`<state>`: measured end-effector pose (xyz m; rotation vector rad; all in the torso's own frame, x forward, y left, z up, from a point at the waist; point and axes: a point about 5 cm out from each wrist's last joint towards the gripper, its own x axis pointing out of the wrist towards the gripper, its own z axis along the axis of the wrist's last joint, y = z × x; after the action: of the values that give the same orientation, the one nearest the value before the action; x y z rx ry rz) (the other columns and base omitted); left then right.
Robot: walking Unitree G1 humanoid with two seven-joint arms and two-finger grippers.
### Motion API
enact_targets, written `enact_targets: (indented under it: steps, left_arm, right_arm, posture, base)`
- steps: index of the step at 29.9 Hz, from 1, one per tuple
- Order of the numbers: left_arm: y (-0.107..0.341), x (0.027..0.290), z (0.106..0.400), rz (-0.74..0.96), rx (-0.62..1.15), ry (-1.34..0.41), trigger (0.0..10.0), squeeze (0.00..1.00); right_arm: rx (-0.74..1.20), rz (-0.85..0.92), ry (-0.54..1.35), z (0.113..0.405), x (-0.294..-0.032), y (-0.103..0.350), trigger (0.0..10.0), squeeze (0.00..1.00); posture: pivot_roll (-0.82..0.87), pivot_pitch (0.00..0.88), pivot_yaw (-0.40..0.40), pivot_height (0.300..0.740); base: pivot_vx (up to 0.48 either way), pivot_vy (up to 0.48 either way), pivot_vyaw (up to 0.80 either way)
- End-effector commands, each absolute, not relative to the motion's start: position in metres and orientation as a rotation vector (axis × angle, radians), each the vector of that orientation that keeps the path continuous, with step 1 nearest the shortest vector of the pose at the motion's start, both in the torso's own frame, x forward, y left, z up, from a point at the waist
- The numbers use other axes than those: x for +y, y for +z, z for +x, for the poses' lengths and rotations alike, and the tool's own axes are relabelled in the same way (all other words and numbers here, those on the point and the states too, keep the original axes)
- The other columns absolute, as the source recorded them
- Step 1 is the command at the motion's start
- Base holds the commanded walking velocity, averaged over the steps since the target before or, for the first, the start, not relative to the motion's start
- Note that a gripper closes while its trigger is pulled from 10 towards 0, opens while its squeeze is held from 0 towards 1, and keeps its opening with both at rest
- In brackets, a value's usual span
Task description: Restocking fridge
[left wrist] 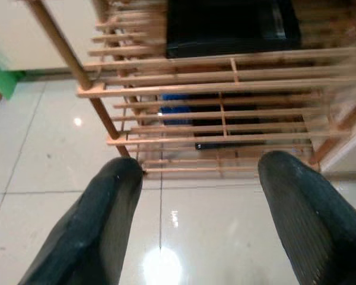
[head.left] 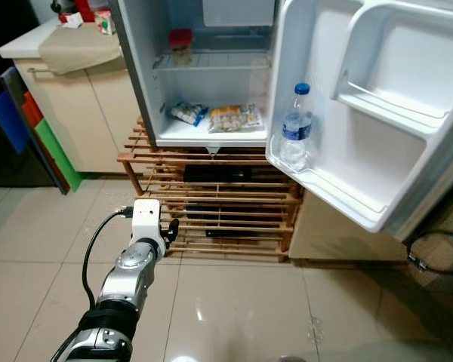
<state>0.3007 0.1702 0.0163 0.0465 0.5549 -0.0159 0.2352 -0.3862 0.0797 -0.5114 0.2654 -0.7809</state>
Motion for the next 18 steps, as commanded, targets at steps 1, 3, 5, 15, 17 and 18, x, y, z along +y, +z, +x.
enact_targets:
  steps: [1,3,5,15,17,18]
  left_arm:
    - [0.012,0.174,0.299,0.082,0.592,-0.024,10.0,0.0]
    - [-0.014,0.186,0.279,0.119,0.737,-0.007,10.0,0.0]
    - [-0.027,0.193,0.266,0.135,0.814,0.007,10.0,0.0]
    - [-0.062,0.201,0.221,0.286,1.057,-0.082,10.0,0.0]
    - [-0.07,0.205,0.208,0.349,1.109,-0.104,10.0,0.0]
    - [-0.072,0.205,0.204,0.358,1.124,-0.108,10.0,0.0]
  right_arm:
    - [0.246,-0.536,-0.766,0.242,-0.384,0.084,10.0,0.0]
    - [0.187,-0.536,-0.747,0.26,-0.378,0.099,10.0,0.0]
    - [0.143,-0.525,-0.734,0.273,-0.372,0.11,10.0,0.0]
    - [0.028,-0.402,-0.618,0.308,-0.343,0.135,10.0,0.0]
    - [0.009,-0.324,-0.521,0.315,-0.329,0.14,10.0,0.0]
    - [-0.001,-0.3,-0.464,0.317,-0.321,0.142,10.0,0.0]
  posture:
    - [-0.18,0.0,0.059,0.736]
    - [-0.18,0.0,0.062,0.736]
    - [-0.18,0.0,0.061,0.736]
    - [-0.19,0.0,0.063,0.736]
    - [-0.2,0.0,0.066,0.736]
    - [-0.2,0.0,0.068,0.736]
  base:
    - [0.0,0.0,0.0]
    - [0.0,0.0,0.0]
    - [0.0,0.0,0.0]
    - [0.0,0.0,0.0]
    - [0.0,0.0,0.0]
    - [0.0,0.0,0.0]
